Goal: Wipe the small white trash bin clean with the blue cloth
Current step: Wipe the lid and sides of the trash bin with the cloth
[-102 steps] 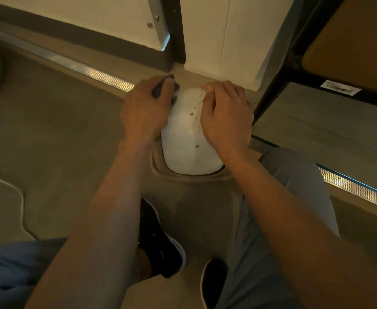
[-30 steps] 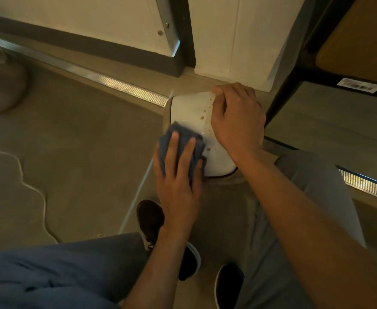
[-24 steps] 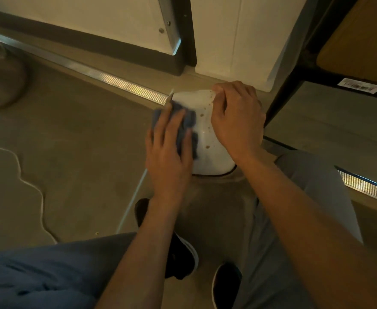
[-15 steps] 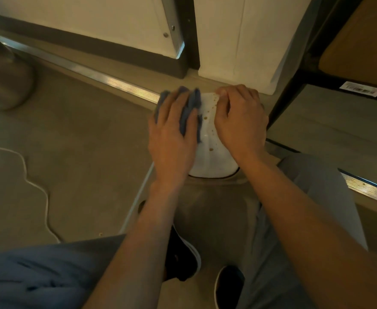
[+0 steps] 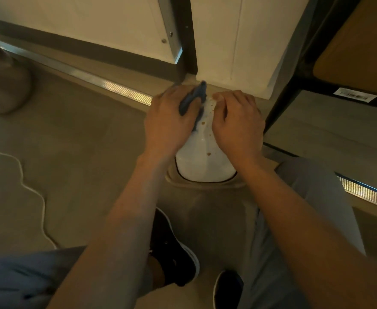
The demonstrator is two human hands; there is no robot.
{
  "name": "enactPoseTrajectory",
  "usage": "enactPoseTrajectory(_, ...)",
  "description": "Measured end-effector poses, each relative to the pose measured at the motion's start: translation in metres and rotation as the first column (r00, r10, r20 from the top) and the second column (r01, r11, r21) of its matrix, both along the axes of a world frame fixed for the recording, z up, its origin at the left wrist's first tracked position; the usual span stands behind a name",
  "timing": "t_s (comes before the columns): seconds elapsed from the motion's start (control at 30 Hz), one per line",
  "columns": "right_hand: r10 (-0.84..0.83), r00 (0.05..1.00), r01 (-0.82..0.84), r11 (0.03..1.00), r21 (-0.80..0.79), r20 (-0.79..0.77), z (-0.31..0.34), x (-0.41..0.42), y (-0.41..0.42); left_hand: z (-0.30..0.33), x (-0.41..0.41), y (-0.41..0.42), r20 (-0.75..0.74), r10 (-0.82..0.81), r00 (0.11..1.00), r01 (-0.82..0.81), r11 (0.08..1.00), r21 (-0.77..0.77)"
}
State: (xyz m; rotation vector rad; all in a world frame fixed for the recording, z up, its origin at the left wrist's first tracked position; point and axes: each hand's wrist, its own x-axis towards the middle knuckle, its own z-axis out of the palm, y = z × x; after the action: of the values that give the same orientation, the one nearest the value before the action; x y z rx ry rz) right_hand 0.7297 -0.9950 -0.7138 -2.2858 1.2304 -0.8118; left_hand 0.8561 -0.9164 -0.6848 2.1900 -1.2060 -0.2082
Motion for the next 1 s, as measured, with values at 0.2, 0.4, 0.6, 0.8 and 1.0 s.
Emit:
enactPoseTrajectory(0.2, -0.005, 1.0, 0.005, 1.0, 0.001, -0.014, 0.0, 0.001, 0.0, 0.003, 0.027, -0.015, -0.131, 0.032, 0.991, -0.015, 0.991, 0.132)
enactPoseTrajectory(0.4, -0.008, 1.0, 0.008, 1.0, -0.006, -0.001, -0.001, 0.0, 0.001, -0.009, 0.015, 0.007, -0.073, -0.114, 0.991, 0.105, 0.988, -0.116)
enactPoseTrajectory(0.6, -0.002, 1.0, 0.002, 1.0, 0.013, 0.0, 0.0, 0.0, 0.0, -0.002, 0.024, -0.021, -0.044, 0.035, 0.998, -0.032, 0.997, 0.068)
enactPoseTrajectory(0.8, -0.009, 1.0, 0.009, 1.0, 0.001, -0.018, -0.002, 0.0, 0.001, -0.012, 0.004, 0.019, 0.028, 0.054, 0.998, -0.05, 0.989, -0.14)
enactPoseTrajectory(1.0, 0.001, 1.0, -0.001, 1.0, 0.005, -0.002, -0.001, 0.0, 0.0, 0.002, 0.005, -0.028, 0.096, 0.032, 0.995, -0.041, 0.995, 0.095)
